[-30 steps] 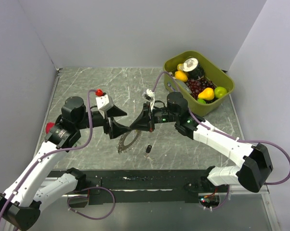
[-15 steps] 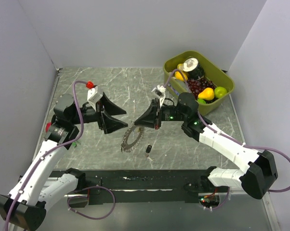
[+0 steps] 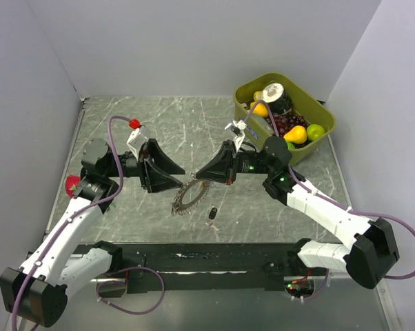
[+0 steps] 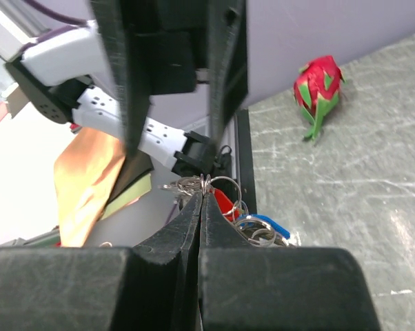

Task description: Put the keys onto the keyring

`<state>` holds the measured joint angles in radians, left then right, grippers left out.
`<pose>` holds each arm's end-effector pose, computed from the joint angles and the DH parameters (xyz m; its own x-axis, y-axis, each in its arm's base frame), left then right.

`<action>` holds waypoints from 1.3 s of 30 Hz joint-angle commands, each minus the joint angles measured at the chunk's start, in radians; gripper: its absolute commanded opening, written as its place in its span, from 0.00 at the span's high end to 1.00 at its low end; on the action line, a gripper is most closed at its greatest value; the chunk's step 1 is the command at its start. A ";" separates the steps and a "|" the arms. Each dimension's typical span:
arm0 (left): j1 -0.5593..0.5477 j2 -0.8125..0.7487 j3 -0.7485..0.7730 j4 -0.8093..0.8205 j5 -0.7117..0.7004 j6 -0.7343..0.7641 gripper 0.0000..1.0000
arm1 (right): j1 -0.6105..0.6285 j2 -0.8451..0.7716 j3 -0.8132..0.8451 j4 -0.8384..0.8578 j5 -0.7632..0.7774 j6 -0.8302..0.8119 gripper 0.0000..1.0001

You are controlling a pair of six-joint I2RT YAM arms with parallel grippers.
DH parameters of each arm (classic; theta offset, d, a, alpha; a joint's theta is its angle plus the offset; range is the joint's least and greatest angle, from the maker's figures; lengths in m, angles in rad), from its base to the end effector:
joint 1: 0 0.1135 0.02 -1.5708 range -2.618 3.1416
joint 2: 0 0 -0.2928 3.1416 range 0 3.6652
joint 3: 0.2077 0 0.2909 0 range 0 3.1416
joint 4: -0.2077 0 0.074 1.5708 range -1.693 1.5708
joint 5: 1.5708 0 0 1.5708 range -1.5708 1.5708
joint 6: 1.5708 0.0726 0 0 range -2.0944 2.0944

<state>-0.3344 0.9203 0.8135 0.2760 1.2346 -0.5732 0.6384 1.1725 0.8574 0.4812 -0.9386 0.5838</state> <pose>0.1935 -0.1398 0.3923 -0.4018 -0.0498 -0.9144 0.9157 -0.0248 -0.4010 0.2148 0.2323 0.3715 -0.4355 0.0824 -0.8964 -0.9001 -0.0540 0.4323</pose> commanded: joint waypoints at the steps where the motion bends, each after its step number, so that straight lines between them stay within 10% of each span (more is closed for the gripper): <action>1: 0.006 0.028 0.019 0.067 0.029 -0.025 0.45 | -0.009 -0.051 0.017 0.114 -0.022 0.027 1.00; 35: -0.103 0.115 0.061 0.100 -0.080 -0.017 0.67 | -0.011 -0.053 0.014 0.092 -0.011 0.013 1.00; 39: -0.106 0.115 0.070 0.089 -0.081 -0.007 0.82 | -0.009 -0.051 0.009 0.094 -0.009 0.013 1.00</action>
<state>-0.4335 1.0389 0.8337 0.3309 1.1625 -0.6029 0.6346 1.1576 0.8574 0.5106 -0.9485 0.6052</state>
